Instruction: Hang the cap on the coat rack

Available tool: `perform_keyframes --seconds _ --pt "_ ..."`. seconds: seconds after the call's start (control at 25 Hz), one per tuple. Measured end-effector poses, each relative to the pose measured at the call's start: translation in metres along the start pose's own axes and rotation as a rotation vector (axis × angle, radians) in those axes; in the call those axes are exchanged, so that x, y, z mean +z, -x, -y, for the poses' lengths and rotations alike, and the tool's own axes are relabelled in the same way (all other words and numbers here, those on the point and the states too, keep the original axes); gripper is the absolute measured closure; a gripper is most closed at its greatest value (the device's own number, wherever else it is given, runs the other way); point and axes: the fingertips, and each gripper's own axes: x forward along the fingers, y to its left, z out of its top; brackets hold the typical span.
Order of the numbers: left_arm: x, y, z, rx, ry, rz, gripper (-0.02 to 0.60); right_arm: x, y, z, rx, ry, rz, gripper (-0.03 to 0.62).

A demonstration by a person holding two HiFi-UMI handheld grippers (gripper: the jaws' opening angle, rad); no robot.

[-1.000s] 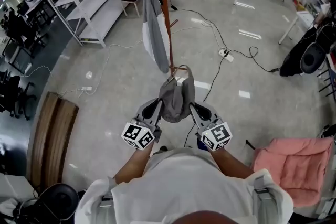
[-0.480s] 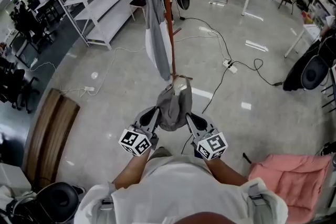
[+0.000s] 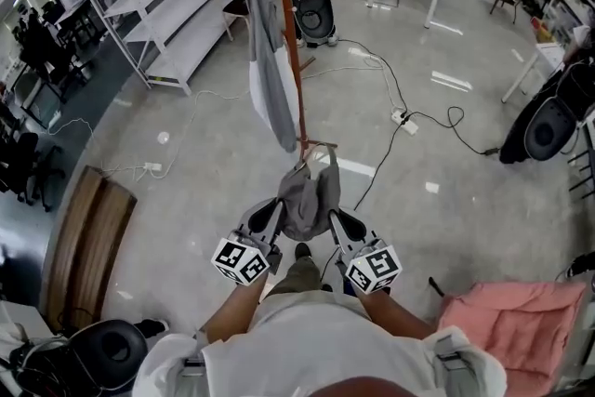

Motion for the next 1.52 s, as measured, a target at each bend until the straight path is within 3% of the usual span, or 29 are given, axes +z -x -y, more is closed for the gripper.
perform_keyframes --seconds 0.4,0.64,0.96,1.28,1.52 --pt "0.017 -0.091 -0.058 -0.034 0.029 0.029 0.554 0.021 -0.078 0.074 -0.040 0.016 -0.003 0.563" --pt "0.047 -0.150 -0.094 -0.079 0.033 0.053 0.554 0.058 -0.135 0.118 -0.059 0.071 0.013 0.563" --pt "0.058 -0.201 -0.141 -0.143 0.033 0.086 0.554 0.061 -0.192 0.158 -0.097 0.110 0.045 0.563" --pt "0.062 -0.256 -0.177 -0.107 0.060 0.082 0.554 0.070 -0.244 0.207 -0.071 0.129 0.023 0.563" --pt "0.089 -0.303 -0.214 0.006 0.000 0.112 0.554 0.089 -0.309 0.245 0.060 0.113 0.047 0.563"
